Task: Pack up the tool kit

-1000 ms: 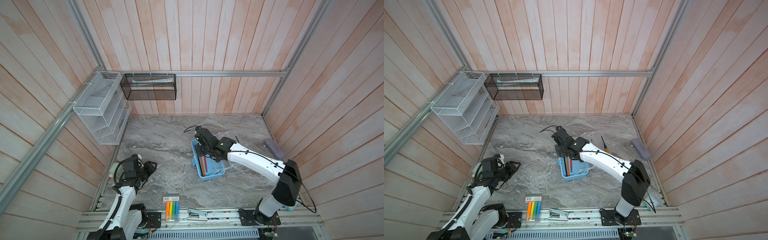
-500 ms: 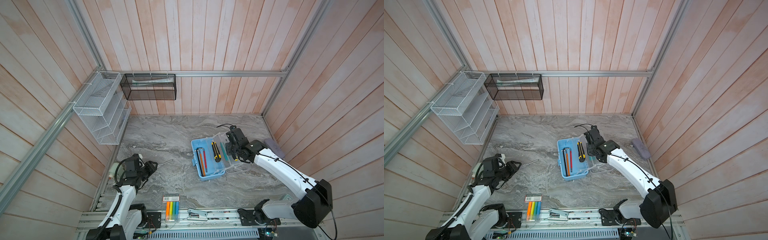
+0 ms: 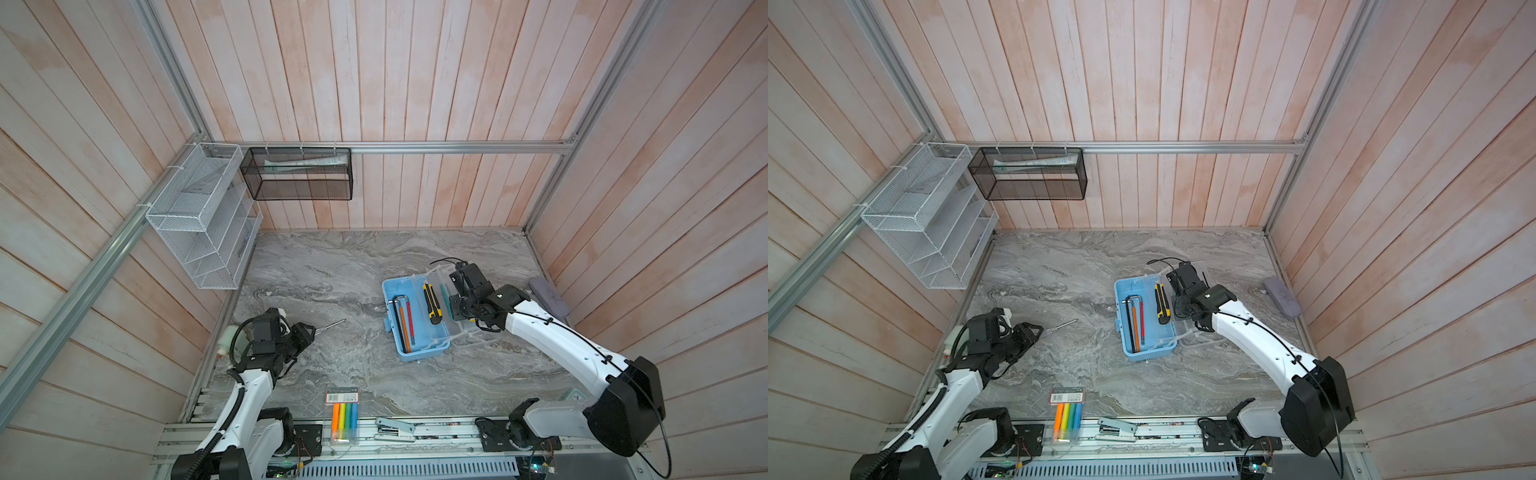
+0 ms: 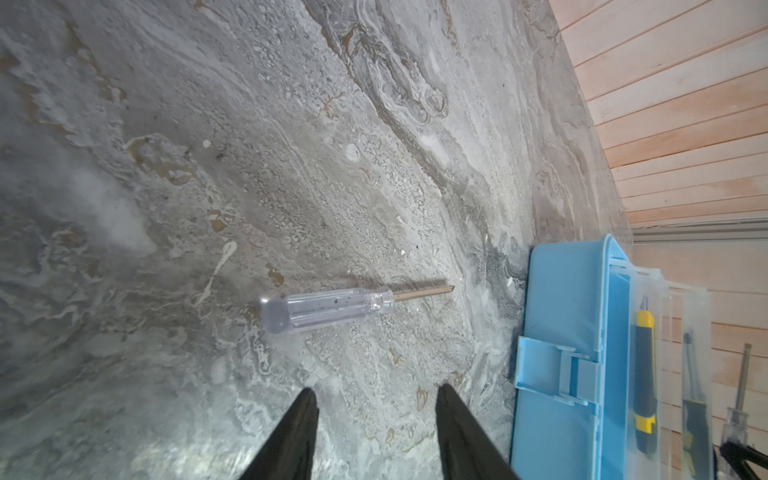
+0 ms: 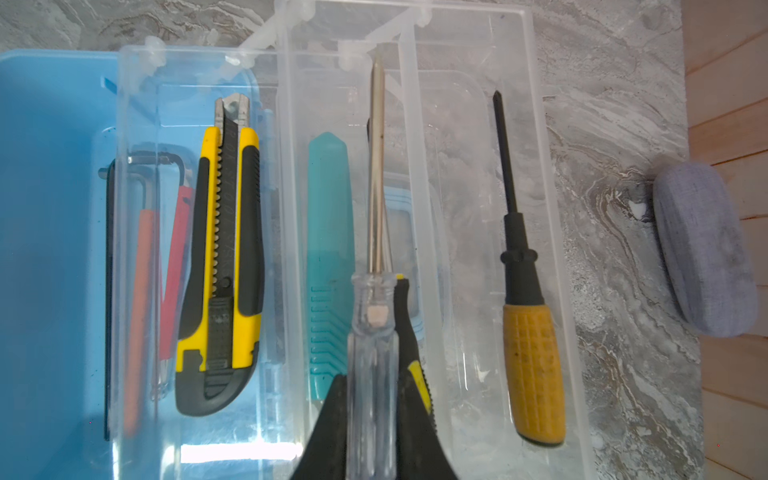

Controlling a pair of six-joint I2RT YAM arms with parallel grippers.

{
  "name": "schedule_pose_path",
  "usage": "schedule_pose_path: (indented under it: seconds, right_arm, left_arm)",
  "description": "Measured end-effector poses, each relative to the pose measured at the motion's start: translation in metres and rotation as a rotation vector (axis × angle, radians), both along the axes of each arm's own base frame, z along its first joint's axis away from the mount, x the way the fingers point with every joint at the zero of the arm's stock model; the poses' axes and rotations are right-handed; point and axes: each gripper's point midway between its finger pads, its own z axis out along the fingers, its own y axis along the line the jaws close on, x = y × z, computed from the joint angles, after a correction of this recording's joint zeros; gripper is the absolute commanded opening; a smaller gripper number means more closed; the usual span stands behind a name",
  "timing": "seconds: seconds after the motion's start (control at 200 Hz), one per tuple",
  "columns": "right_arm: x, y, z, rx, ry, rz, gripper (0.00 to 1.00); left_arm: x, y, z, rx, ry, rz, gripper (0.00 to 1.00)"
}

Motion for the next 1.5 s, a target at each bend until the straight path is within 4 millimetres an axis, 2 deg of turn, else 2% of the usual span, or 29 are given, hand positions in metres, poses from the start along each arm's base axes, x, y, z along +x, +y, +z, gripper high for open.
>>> schedule_pose_path:
  seconds: [0.115,0.295,0.415,0.695,0.89,1.09,1.235,1.37,1.5]
  right_arm:
    - [-0.003,0.003,-0.001,0.002,0.007,0.005,0.0]
    - [-0.009,0.004,-0.004,-0.007,0.026,0.014,0.08]
    - [-0.011,0.003,-0.005,-0.011,0.037,0.009,0.18]
    - [-0.013,0.002,-0.006,-0.012,0.043,0.003,0.28]
    - [-0.015,0.004,0.0,-0.003,0.029,0.005,0.29]
    - [-0.011,0.02,0.028,0.052,-0.039,0.038,0.29]
    - [-0.012,0.031,0.033,0.083,-0.051,0.065,0.29]
    - [-0.011,0.037,0.035,0.101,-0.059,0.077,0.29]
    - [-0.01,0.039,0.036,0.112,-0.064,0.083,0.29]
  left_arm:
    - [0.0,-0.001,-0.001,0.02,0.005,-0.007,0.49]
    - [0.003,-0.005,0.001,0.071,0.019,-0.02,0.49]
    - [0.004,-0.01,0.0,0.116,0.035,-0.04,0.49]
    - [0.009,-0.014,0.002,0.185,0.048,-0.057,0.49]
    - [0.011,-0.016,0.001,0.267,0.073,-0.079,0.49]
    - [0.027,-0.027,0.009,0.438,0.094,-0.138,0.5]
    - [0.036,-0.03,-0.002,0.556,0.168,-0.162,0.54]
    - [0.035,-0.027,-0.014,0.644,0.234,-0.173,0.55]
    - [0.034,-0.019,-0.015,0.693,0.258,-0.165,0.59]
